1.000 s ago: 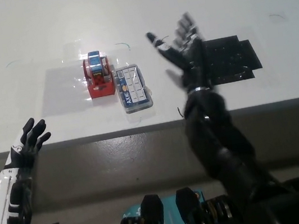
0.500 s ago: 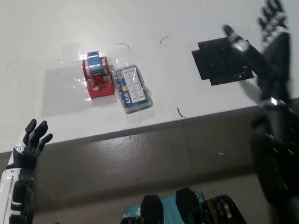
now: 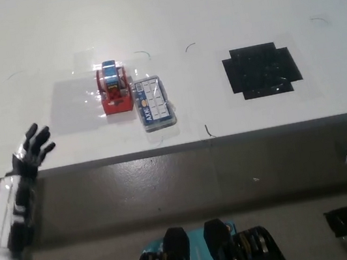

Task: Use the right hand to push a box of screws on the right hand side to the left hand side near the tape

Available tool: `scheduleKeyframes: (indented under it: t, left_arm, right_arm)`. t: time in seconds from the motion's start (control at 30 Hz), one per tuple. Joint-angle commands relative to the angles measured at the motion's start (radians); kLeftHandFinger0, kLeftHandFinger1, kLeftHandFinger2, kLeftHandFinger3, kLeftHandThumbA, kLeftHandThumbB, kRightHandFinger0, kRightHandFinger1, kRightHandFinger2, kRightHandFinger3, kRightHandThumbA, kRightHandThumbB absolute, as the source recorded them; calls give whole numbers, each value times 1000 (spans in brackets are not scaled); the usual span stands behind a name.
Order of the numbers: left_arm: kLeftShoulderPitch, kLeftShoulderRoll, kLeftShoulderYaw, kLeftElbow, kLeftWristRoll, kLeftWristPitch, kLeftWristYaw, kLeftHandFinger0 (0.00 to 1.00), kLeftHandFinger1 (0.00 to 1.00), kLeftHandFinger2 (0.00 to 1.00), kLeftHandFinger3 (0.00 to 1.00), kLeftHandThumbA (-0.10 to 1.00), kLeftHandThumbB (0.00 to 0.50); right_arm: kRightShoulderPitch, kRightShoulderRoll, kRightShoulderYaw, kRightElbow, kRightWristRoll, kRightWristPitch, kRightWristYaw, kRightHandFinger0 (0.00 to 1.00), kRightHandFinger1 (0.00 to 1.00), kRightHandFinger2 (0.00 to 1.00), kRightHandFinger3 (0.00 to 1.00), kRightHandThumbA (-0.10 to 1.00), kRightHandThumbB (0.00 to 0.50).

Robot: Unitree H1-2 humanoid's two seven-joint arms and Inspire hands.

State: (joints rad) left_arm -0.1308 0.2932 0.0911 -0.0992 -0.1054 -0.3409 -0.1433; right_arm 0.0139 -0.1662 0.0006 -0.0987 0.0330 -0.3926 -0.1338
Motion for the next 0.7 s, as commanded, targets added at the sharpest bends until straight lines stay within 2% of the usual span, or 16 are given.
scheduleKeyframes:
  t: [0.0,0.17,0.2,0.3,0.43,0.57,0.6,0.67]
  left_arm:
    - [-33,31,28,28,0,-45,1,1000,1000,1000,1000,957,133]
    - [-53,27,36,75,-2,-33,-1,1000,1000,1000,1000,937,153]
    - [-57,27,36,92,6,-36,0,1000,1000,1000,1000,938,154]
    - [-68,25,36,136,17,-59,2,1000,1000,1000,1000,942,156]
    - [-77,29,38,174,31,-74,6,1000,1000,1000,1000,950,156]
    - [-79,36,40,205,37,-89,2,1000,1000,1000,1000,944,163]
    - [-73,38,37,204,49,-94,2,1000,1000,1000,1000,970,154]
    - [-42,36,31,195,56,-98,-4,1000,1000,1000,1000,978,109]
  right_arm:
    - [12,-44,74,9,-27,-77,130,1000,1000,1000,1000,1000,241]
    - [-28,-44,92,159,-12,-77,142,1000,1000,1000,1000,1000,275]
    - [-40,-41,88,198,-38,-77,124,1000,1000,1000,1000,1000,253]
    - [-69,-29,74,287,-36,-77,113,1000,1000,1000,1000,1000,255]
    - [-103,-13,56,389,-32,-77,99,1000,1000,1000,1000,1000,233]
    - [-126,5,16,408,51,-77,160,1000,1000,1000,1000,944,213]
    - [-127,9,10,407,53,-77,164,1000,1000,1000,1000,944,220]
    - [-127,13,3,403,50,-77,170,1000,1000,1000,1000,948,191]
